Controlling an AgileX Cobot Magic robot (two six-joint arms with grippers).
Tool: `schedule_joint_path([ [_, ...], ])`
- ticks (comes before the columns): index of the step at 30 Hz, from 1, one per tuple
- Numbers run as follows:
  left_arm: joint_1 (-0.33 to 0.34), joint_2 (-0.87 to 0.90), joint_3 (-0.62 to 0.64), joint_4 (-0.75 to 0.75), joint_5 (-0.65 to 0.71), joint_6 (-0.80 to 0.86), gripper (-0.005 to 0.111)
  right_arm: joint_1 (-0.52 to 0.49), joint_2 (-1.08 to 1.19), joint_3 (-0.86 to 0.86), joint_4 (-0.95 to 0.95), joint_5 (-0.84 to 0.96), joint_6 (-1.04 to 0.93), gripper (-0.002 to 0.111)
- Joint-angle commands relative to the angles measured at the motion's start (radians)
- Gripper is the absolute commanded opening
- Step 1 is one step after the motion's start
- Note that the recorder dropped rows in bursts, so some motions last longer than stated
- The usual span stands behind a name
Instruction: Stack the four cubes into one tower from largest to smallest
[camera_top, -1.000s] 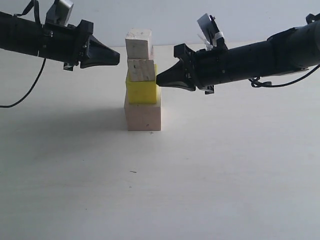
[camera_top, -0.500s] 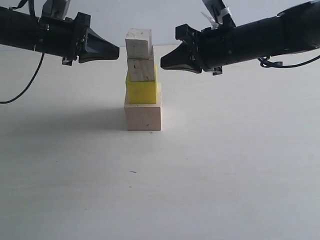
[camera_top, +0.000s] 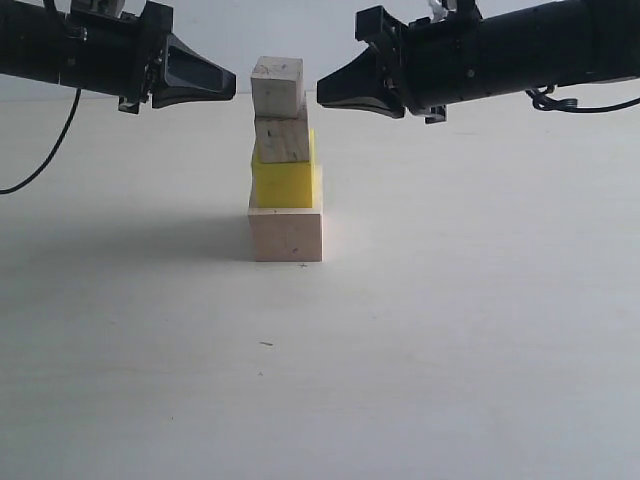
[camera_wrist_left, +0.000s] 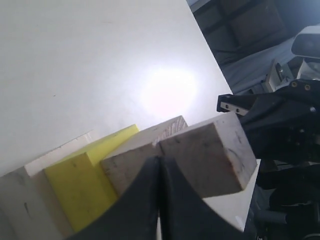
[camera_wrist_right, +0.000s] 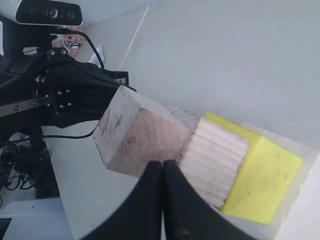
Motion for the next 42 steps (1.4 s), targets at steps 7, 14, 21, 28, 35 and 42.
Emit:
schedule_joint_path([
  [7,-0.03,-0.012,-0.008,-0.03,0.012,-0.005,0.0,0.002,-0.01,-0.009,0.071,0.023,-0.014,0.0],
  [14,-0.03,-0.012,-0.008,-0.038,0.012,-0.003,0.0,0.002,-0.01,-0.011,0.087,0.023,-0.034,0.0],
  [21,-0.03,-0.012,-0.008,-0.056,0.035,-0.003,0.0,0.002,-0.01,-0.011,0.087,0.02,-0.034,0.0],
  [28,-0.032,-0.023,-0.008,-0.058,0.041,-0.003,0.0,0.002,-0.01,-0.011,0.085,0.016,-0.034,0.0],
  [35,-0.032,-0.023,-0.008,-0.058,0.052,-0.003,0.0,0.002,-0.01,-0.011,0.083,0.014,-0.034,0.0],
  [42,-0.062,-0.023,-0.008,-0.056,0.045,-0.003,0.0,0.002,0.006,-0.011,0.087,0.007,-0.046,0.0],
])
